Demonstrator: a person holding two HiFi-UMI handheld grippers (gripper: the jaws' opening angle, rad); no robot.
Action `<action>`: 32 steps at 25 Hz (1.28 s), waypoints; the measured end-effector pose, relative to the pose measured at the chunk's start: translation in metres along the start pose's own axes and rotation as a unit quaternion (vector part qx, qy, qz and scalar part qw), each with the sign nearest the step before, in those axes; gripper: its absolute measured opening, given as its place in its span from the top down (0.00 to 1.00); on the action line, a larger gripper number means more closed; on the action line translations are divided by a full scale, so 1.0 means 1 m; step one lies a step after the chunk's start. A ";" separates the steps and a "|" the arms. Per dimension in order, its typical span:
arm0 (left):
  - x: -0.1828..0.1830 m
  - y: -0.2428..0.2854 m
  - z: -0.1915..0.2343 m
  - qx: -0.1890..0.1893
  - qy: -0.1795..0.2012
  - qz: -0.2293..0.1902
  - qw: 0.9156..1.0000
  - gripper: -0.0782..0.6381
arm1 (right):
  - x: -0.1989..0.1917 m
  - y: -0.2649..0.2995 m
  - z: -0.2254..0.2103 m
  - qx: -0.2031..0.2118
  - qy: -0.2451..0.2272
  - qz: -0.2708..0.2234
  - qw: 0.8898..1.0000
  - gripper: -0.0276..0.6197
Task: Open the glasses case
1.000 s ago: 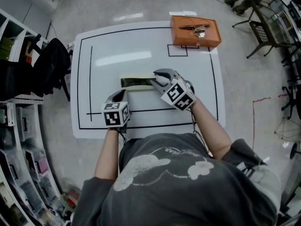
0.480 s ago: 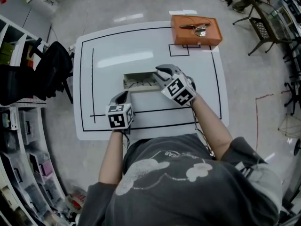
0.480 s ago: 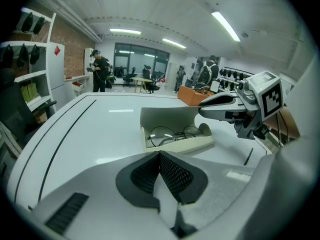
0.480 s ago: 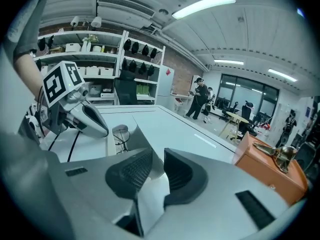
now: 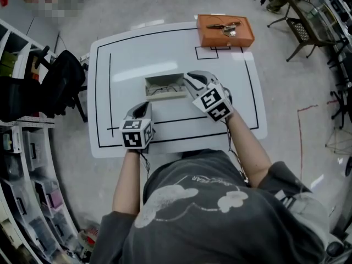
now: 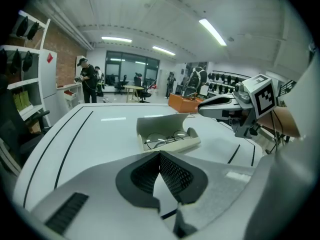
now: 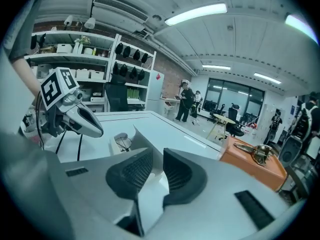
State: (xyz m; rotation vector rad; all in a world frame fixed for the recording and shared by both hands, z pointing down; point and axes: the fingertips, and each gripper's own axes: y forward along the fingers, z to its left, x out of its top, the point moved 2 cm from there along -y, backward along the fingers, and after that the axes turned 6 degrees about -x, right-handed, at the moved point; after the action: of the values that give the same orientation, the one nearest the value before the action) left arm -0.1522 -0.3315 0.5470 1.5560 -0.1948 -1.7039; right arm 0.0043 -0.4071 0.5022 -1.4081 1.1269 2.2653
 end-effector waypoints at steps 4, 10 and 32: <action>0.004 -0.018 -0.009 -0.012 0.006 -0.016 1.000 0.89 | 0.003 -0.020 0.008 -0.019 0.004 0.000 1.000 0.90; 0.008 -0.049 -0.024 -0.022 0.015 -0.040 0.999 0.89 | 0.007 -0.055 0.020 -0.054 0.013 0.000 0.998 0.95; -0.066 -0.184 -0.088 -0.055 0.025 -0.092 0.994 0.89 | -0.008 -0.199 0.129 -0.136 0.081 -0.018 0.987 0.96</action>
State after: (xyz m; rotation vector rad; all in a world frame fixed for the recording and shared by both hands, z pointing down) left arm -0.1611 -0.1331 0.4671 1.5729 0.0702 -1.7826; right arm 0.0358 -0.1793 0.4434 -1.7276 0.8492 2.3857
